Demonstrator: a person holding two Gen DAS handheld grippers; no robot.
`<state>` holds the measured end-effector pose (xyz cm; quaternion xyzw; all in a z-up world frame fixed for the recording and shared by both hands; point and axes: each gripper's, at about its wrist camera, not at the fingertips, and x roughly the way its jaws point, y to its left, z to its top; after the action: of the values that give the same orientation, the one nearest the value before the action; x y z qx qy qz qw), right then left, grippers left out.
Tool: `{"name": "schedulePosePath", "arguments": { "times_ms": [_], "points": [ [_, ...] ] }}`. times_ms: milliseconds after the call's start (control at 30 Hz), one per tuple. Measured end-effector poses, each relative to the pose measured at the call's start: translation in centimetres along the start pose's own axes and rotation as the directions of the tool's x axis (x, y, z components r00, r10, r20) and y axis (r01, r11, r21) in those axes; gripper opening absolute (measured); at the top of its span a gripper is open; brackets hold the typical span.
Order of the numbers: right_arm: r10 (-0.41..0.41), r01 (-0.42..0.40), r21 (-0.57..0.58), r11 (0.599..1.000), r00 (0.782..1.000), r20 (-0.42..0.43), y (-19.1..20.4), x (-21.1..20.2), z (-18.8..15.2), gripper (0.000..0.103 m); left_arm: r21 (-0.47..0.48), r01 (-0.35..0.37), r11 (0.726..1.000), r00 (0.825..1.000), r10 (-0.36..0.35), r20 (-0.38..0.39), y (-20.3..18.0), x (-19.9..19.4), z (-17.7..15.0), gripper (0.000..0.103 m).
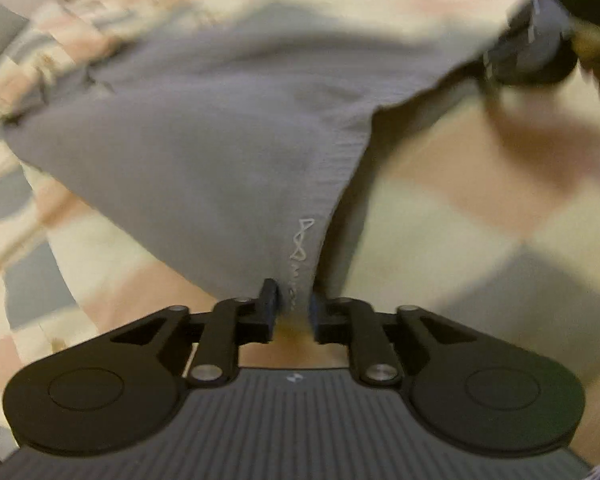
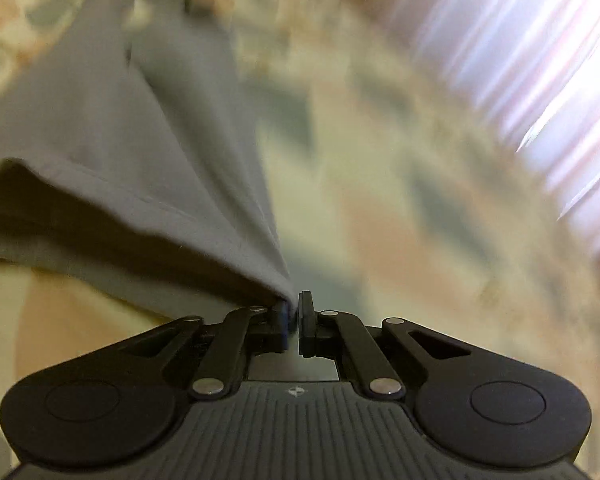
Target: Fold clothes
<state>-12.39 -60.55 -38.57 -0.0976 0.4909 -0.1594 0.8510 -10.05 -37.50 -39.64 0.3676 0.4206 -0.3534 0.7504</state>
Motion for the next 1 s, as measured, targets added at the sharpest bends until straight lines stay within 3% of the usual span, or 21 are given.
{"name": "schedulePosePath", "arguments": {
  "times_ms": [33,67,167,233,267,333,367,400,433,500,533,567,633,700,733,767,800,833,867,900,1000],
  "points": [
    [0.025,-0.026,-0.022,0.999,0.999,-0.043,0.3,1.1,-0.6,0.007,0.007,0.019,1.0,1.0,-0.019,0.007,0.3,-0.4,-0.6,0.016],
    [0.021,-0.025,-0.07,0.997,0.998,-0.051,0.9,1.5,-0.9,0.021,0.015,0.038,0.999,0.999,-0.038,0.015,0.6,-0.9,-1.3,0.02],
    [-0.064,0.061,-0.179,0.982,0.998,-0.011,1.9,0.6,-1.3,0.055,-0.024,0.12,0.992,0.993,-0.12,0.019,2.5,-1.9,-2.9,0.031],
    [-0.027,0.022,-0.148,0.989,0.999,-0.032,0.6,-0.4,-1.9,0.06,-0.142,0.213,0.967,0.977,-0.211,0.026,4.9,-2.2,-3.6,0.035],
    [-0.011,0.006,-0.11,0.994,0.999,-0.041,0.0,-0.7,-2.1,0.061,-0.237,0.27,0.933,0.962,-0.271,0.031,6.4,-2.0,-3.7,0.037],
    [0.09,-0.086,0.092,0.992,0.995,-0.045,-2.5,-1.3,-2.2,0.061,-0.477,0.394,0.786,0.911,-0.403,0.088,9.6,-0.7,-3.9,0.037],
    [0.185,-0.175,0.246,0.953,0.983,-0.016,-4.0,-1.6,-2.8,0.061,-0.594,0.451,0.666,0.874,-0.465,0.142,11.2,0.3,-4.3,0.038],
    [0.265,-0.256,0.398,0.881,0.964,0.033,-5.4,-2.0,-3.6,0.062,-0.683,0.498,0.534,0.834,-0.511,0.208,12.4,1.3,-4.9,0.039],
    [0.335,-0.329,0.543,0.772,0.938,0.092,-6.7,-1.8,-4.4,0.063,-0.743,0.518,0.424,0.807,-0.531,0.258,13.2,2.3,-5.5,0.041],
    [0.418,-0.43,0.755,0.495,0.88,0.228,-9.0,-0.9,-5.9,0.063,-0.816,0.497,0.295,0.799,-0.523,0.298,13.8,3.8,-6.5,0.041],
    [0.417,-0.444,0.823,0.355,0.863,0.285,-9.6,0.1,-6.7,0.063,-0.835,0.488,0.254,0.796,-0.522,0.306,13.7,4.5,-7.1,0.041],
    [0.415,-0.443,0.855,0.27,0.855,0.312,-10.0,1.2,-6.9,0.063,-0.851,0.488,0.194,0.784,-0.525,0.33,13.7,5.1,-7.7,0.041],
    [0.422,-0.42,0.894,0.158,0.847,0.323,-10.1,3.4,-7.3,0.063,-0.873,0.483,0.071,0.76,-0.528,0.377,13.5,6.3,-8.8,0.045],
    [0.432,-0.407,0.906,0.112,0.841,0.325,-9.2,4.3,-7.9,0.063,-0.875,0.483,-0.025,0.735,-0.531,0.421,13.0,7.5,-9.0,0.048],
    [0.434,-0.399,0.913,0.085,0.84,0.326,-8.5,4.8,-8.2,0.063,-0.875,0.482,-0.044,0.728,-0.535,0.428,12.7,8.0,-8.7,0.045],
    [0.435,-0.406,0.912,0.058,0.833,0.343,-7.9,5.3,-8.2,0.062,-0.874,0.484,-0.038,0.728,-0.536,0.427,12.4,8.3,-8.2,0.038],
    [0.439,-0.415,0.909,0.041,0.825,0.357,-7.3,5.6,-8.0,0.061,-0.878,0.479,-0.003,0.738,-0.54,0.404,12.4,8.4,-7.4,0.03],
    [0.443,-0.423,0.906,0.024,0.817,0.37,-6.8,5.9,-7.8,0.049,-0.881,0.472,0.036,0.75,-0.543,0.379,12.5,8.1,-6.9,0.01],
    [0.447,-0.423,0.906,0.015,0.813,0.373,-6.3,6.2,-7.4,0.022,-0.881,0.465,0.08,0.762,-0.543,0.353,12.6,7.5,-6.6,0.004],
    [0.444,-0.42,0.908,0.012,0.815,0.371,-6.1,6.0,-7.2,0.01,-0.872,0.477,0.114,0.769,-0.536,0.35,12.9,6.8,-6.4,0.004],
    [0.411,-0.435,0.9,0.027,0.826,0.386,-6.2,4.1,-7.0,0.006,-0.807,0.516,0.287,0.81,-0.469,0.351,14.7,1.3,-5.9,0.004]
  ]
}}
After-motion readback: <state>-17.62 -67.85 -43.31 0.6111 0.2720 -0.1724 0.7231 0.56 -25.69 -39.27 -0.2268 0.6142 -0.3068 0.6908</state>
